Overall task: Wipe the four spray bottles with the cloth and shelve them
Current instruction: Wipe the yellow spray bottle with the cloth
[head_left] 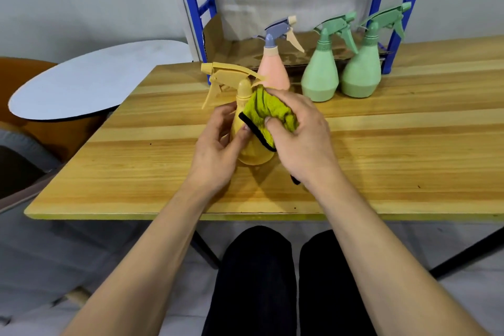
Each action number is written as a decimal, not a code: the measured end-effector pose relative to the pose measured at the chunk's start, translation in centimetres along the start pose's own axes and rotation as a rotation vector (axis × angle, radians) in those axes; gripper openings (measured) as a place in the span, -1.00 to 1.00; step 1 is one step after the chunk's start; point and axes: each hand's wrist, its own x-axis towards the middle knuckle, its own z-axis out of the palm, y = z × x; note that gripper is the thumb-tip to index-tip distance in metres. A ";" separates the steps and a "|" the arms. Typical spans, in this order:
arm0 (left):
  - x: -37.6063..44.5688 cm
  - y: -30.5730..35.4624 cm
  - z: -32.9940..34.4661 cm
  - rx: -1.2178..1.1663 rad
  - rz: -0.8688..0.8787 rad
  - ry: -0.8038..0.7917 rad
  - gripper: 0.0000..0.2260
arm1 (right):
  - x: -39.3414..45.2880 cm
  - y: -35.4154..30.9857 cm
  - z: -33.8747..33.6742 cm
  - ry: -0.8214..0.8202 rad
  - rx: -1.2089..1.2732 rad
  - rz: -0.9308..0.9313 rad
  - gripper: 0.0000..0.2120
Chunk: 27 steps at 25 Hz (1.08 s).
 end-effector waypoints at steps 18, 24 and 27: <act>0.3 3.5 1.1 0.168 -0.208 0.175 -0.42 | -3.3 4.2 -0.3 0.027 -0.201 0.090 -0.53; 0.3 3.4 -1.8 0.017 -0.141 -0.148 -0.63 | -2.2 1.9 -2.1 0.211 0.092 0.070 -0.60; 0.4 2.4 -0.9 -0.011 -0.052 -0.097 -0.69 | -0.2 -0.9 -1.5 0.148 0.077 -0.040 -0.57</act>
